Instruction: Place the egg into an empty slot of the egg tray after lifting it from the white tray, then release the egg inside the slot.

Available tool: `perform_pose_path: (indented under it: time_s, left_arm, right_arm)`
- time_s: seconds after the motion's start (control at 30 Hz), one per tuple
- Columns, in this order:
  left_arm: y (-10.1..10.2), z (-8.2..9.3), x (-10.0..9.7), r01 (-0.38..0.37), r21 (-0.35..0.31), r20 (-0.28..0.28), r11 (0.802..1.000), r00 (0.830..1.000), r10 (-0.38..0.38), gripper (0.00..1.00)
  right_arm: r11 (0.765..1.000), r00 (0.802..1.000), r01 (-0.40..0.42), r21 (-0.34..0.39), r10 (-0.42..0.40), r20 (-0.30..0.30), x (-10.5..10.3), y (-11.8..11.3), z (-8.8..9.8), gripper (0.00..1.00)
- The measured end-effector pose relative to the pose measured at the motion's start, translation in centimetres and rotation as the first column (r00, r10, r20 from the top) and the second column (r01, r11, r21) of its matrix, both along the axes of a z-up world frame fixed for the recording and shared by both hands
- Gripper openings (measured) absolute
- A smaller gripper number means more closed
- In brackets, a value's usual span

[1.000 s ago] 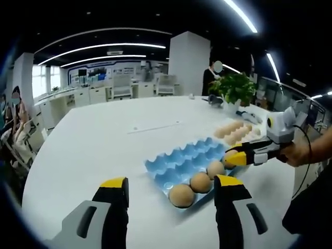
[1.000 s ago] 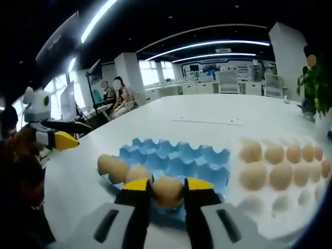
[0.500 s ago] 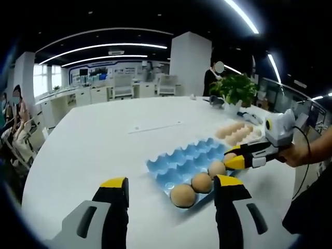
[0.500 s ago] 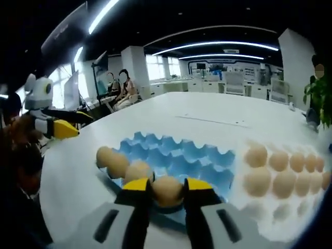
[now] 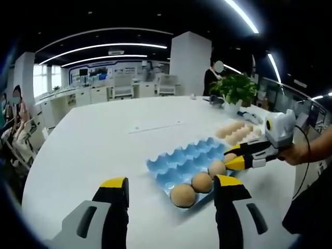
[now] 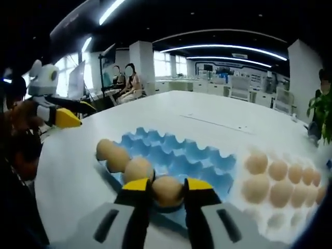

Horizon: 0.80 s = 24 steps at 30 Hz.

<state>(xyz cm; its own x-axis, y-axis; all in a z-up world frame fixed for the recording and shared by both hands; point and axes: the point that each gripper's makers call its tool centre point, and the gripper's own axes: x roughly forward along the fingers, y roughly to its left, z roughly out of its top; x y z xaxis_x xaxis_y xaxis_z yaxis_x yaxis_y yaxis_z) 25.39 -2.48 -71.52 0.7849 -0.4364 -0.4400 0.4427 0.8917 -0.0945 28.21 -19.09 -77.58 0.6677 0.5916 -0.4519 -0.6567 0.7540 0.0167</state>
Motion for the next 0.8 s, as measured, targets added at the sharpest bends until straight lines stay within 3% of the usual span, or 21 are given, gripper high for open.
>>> perform_pose_path:
  time_s: [0.3,0.8]
  left_arm:
    - [-0.15,0.12,-0.02,0.005,-0.001,0.003,1.0,1.0,-0.005,0.66]
    - [-0.42,0.88,0.05,0.024,-0.001,0.003,1.0,1.0,-0.024,0.65]
  right_arm:
    - [0.999,0.999,-0.029,-0.041,0.03,0.023,-0.13,0.09,-0.11,0.26]
    - [0.998,0.999,-0.038,-0.05,0.04,0.027,-0.24,0.21,0.04,0.25]
